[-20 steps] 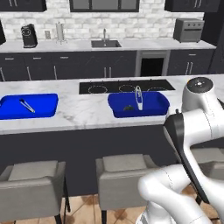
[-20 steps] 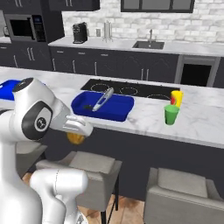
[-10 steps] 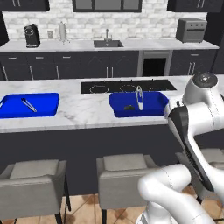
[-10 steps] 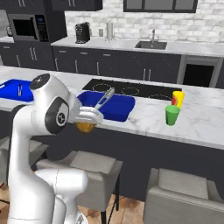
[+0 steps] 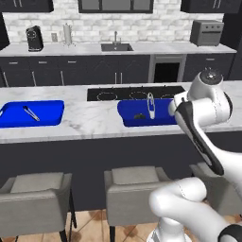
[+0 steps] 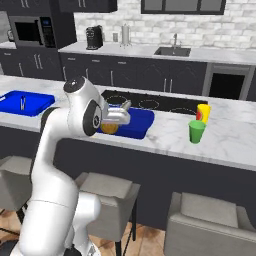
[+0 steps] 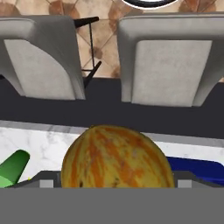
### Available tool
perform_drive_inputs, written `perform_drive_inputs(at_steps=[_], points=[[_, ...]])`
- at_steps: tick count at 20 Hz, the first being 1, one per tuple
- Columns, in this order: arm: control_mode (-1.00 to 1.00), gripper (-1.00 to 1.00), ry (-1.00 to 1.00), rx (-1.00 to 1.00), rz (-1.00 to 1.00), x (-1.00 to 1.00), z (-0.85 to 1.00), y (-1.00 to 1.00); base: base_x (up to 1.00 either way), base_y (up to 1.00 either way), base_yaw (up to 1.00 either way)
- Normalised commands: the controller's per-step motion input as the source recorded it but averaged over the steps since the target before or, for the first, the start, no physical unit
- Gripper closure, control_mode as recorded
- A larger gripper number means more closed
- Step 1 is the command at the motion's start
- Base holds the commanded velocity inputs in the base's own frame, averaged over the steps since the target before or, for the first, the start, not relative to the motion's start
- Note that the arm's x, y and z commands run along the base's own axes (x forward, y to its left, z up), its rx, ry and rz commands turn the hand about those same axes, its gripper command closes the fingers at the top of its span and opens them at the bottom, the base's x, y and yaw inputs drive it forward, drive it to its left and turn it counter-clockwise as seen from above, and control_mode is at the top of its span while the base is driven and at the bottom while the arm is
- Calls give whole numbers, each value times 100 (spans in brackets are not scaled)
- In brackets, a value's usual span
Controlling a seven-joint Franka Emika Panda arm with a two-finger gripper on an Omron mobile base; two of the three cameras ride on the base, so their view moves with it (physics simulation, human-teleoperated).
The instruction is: Gather the squashs from the fridge and place them on a tray on the dining counter. Then gather the chicken drumstick and steak from the fridge and place them on the other tray.
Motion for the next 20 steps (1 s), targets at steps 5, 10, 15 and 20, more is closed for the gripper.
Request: perform_drive_inputs(at_steps=[5, 10, 15, 20], points=[[-100, 100, 8, 0, 1, 60, 0, -6, 0, 0, 0], [-100, 100, 8, 0, 3, 72, 0, -10, 0, 0, 0], [-100, 100, 8, 0, 6, 76, -6, -7, 0, 0, 0], [-100, 100, 5, 0, 7, 71, -35, 0, 0, 0, 0]])
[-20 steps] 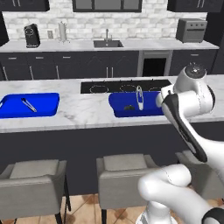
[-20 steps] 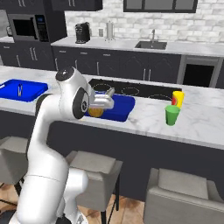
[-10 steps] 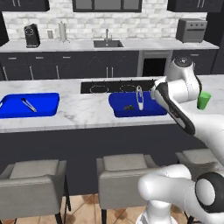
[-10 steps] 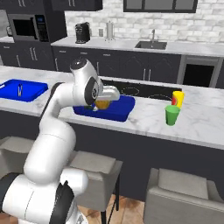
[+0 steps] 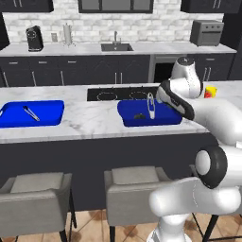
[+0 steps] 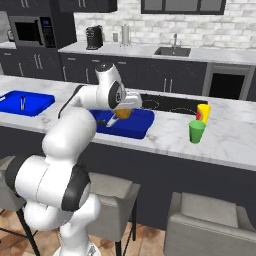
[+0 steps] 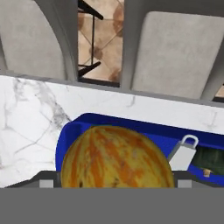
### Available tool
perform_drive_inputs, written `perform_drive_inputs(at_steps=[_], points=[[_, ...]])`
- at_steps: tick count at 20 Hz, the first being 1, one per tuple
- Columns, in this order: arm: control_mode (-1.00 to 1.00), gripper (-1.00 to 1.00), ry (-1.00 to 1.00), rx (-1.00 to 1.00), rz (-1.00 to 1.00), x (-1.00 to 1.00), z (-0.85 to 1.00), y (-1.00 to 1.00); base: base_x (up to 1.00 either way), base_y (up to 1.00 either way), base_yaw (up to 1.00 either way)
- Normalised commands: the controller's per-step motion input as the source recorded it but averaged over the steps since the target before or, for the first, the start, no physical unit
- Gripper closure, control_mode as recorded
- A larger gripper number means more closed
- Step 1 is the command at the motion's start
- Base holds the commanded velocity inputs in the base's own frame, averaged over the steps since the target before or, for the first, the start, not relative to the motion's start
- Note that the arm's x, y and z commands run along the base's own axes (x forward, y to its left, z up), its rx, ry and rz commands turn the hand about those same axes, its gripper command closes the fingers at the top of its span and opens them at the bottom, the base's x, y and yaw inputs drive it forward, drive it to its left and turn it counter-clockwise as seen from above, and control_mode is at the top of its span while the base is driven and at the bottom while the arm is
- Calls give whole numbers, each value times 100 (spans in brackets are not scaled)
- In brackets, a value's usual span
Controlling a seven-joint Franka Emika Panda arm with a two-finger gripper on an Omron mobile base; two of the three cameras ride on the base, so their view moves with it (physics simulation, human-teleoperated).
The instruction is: Gather the squashs from the fridge and place them on a tray on the dining counter. Then gather the chicken drumstick and steak from the fridge and place them on the other tray.
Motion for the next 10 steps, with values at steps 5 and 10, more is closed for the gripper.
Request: perform_drive_inputs(at_steps=[5, 10], points=[[-100, 100, 2, 0, 7, 57, -41, 0, 0, 0, 0], [-100, 100, 0, 0, 7, 40, -38, 0, 0, 0, 0]])
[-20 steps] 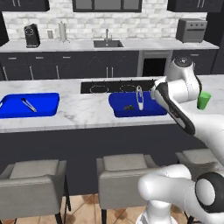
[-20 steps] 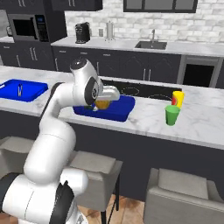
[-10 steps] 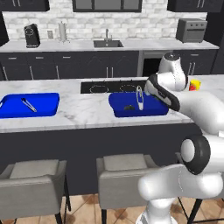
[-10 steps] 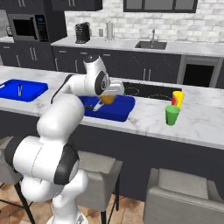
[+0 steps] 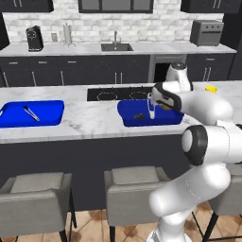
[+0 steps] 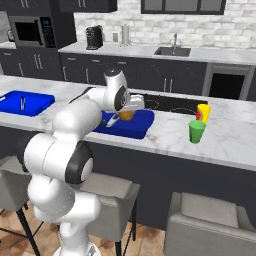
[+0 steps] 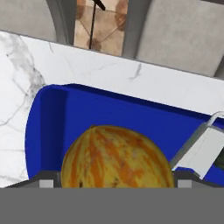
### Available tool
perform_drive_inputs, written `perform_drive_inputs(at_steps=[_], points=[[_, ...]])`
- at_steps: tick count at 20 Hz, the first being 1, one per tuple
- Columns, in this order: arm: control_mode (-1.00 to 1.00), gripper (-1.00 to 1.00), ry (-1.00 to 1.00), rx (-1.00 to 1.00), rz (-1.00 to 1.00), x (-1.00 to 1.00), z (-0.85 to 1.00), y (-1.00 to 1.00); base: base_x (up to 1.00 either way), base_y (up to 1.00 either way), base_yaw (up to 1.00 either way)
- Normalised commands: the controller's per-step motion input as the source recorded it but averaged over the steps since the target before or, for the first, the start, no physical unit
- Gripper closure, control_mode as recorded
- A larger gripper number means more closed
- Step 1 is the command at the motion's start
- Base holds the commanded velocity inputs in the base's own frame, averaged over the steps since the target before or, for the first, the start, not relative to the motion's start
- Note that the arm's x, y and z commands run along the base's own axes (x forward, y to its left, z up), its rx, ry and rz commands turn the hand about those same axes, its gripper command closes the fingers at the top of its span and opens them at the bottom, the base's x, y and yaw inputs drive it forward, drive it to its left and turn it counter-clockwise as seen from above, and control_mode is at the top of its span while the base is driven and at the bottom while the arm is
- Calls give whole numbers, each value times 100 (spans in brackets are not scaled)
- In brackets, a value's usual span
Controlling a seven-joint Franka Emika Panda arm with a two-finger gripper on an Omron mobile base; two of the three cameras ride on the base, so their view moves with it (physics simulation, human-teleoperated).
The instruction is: Gather the squashs from the fridge and place them on a tray on the dining counter. Then gather the chicken drumstick and steak from the fridge and place them on the other tray.
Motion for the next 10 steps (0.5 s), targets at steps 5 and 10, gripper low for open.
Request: perform_drive_inputs(at_steps=[5, 10], points=[[-100, 100, 0, 0, 6, 31, -28, 0, 0, 0, 0], [-100, 100, 2, 0, 6, 32, -21, -2, 0, 0, 0]])
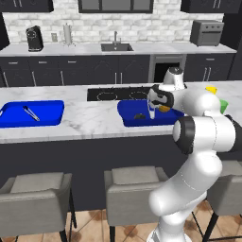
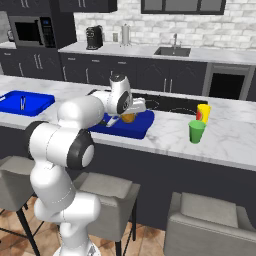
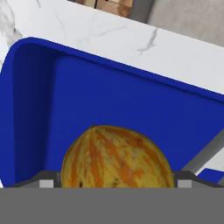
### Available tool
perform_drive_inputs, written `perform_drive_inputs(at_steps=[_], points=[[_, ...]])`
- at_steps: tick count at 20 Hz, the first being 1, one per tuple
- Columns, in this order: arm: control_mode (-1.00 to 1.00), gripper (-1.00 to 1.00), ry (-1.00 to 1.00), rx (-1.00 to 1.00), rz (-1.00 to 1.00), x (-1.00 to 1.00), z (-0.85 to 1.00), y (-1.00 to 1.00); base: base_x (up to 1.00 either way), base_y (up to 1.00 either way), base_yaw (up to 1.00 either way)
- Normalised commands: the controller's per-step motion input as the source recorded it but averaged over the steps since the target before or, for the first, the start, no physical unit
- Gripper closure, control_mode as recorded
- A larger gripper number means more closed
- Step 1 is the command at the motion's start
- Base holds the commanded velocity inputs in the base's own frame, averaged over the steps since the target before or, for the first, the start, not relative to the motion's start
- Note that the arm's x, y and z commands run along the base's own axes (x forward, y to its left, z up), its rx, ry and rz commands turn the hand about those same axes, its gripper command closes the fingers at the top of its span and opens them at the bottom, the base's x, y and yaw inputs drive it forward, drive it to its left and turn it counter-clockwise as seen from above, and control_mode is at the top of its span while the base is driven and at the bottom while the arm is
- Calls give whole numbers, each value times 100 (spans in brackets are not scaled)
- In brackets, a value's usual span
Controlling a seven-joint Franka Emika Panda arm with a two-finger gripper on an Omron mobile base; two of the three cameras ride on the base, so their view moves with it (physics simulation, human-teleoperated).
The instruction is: Gather the squashs from the fridge and place them on a tray on the dining counter. Then gather the chicken drumstick and steak from the fridge and place them on the other tray.
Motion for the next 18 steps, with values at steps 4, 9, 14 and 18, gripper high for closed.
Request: perform_drive_inputs(at_steps=[4, 9, 14, 18], points=[[-100, 100, 5, 0, 6, 35, -18, 0, 0, 0, 0], [-100, 100, 5, 0, 5, 34, -19, 0, 0, 0, 0], [-100, -100, 5, 0, 5, 20, -21, 0, 0, 0, 0], [-100, -100, 4, 0, 4, 5, -16, 0, 0, 0, 0]])
